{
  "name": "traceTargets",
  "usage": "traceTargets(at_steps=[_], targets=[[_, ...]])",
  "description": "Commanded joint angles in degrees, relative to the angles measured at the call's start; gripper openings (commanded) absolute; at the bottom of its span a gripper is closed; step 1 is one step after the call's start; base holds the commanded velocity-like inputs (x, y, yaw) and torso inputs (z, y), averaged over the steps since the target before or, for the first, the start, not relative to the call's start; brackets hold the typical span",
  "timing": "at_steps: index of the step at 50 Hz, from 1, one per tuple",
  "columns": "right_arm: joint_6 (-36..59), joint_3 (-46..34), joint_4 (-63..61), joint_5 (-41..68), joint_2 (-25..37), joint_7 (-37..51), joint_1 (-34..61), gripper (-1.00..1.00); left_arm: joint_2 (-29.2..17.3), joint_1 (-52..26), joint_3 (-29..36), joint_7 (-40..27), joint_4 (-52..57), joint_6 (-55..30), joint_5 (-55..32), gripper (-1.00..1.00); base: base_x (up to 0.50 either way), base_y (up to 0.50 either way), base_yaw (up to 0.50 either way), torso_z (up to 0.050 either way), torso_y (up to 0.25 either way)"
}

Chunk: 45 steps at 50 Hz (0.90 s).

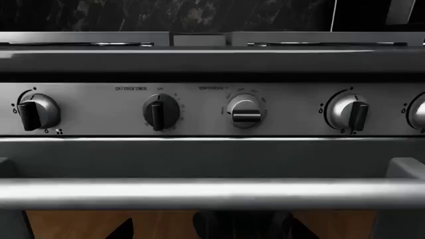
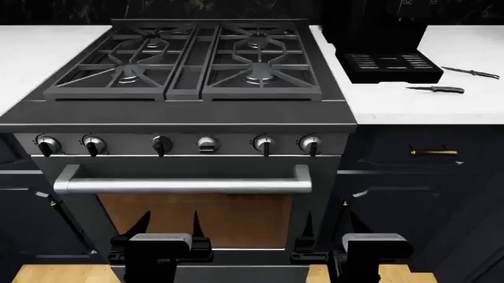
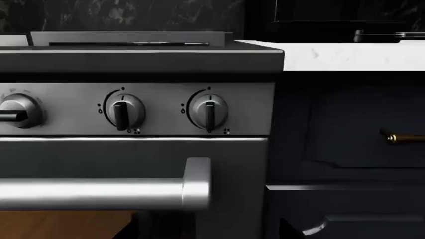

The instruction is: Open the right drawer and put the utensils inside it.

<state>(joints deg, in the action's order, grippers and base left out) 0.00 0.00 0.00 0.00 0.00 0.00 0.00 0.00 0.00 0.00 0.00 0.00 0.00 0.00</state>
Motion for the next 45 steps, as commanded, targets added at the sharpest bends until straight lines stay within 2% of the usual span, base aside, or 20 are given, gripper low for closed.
traceTargets(at_steps=[1,4,19,45], targets=[[0.44,-1.14,1.4,1.02,0.85,1.06,0.79,1.0,-0.94,-0.48,0.82,-0.67,-0.59,-0.23,-1.51,1.0,0.0,0.0,0.0,0.0,0.0],[1.12,-2.66,0.98,2.26,1.76,0.28,0.03,1.0,-1.59,0.22,1.7,-1.88,0.09,0.23,-1.6,1.0,0.0,-0.13,0.0,0.0,0.0],[3.55,-4.01,-0.54,4.43,3.63,2.34,0.37,1.0,-3.42,0.12,4.47,-3.3,-0.11,-0.21,-3.31,1.0,0.0,-0.5,0.0,0.0,0.0],[3.01,-5.94,-0.09,6.03,5.3,4.63,0.51,1.0,-5.48,0.34,7.38,-4.43,0.36,0.59,-4.82,1.0,0.0,-0.5,0.0,0.05,0.0]])
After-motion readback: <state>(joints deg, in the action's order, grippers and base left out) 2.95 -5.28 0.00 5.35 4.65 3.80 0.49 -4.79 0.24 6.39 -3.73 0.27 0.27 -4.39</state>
